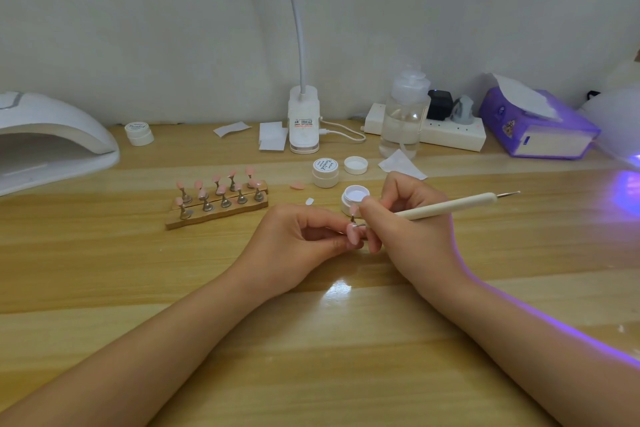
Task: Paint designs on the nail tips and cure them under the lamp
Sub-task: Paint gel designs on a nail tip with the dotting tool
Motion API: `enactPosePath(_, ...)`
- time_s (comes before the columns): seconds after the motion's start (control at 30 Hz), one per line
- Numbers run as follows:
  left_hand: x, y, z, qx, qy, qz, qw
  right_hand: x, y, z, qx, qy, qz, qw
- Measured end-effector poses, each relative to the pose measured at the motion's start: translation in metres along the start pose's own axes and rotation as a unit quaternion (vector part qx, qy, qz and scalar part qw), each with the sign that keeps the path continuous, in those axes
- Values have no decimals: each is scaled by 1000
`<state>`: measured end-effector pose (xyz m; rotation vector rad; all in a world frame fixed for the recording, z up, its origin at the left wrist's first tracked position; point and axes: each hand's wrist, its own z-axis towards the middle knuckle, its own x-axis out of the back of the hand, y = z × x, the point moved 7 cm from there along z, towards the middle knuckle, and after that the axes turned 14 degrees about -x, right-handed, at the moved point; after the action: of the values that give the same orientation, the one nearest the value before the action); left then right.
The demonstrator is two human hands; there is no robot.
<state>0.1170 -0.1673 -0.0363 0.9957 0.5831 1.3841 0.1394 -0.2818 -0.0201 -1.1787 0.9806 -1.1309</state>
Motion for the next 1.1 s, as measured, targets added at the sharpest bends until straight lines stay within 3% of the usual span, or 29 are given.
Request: enactPosePath(1.1,0,0,0,6,5,8,1000,-1,0,-1,5,-8,7,1000)
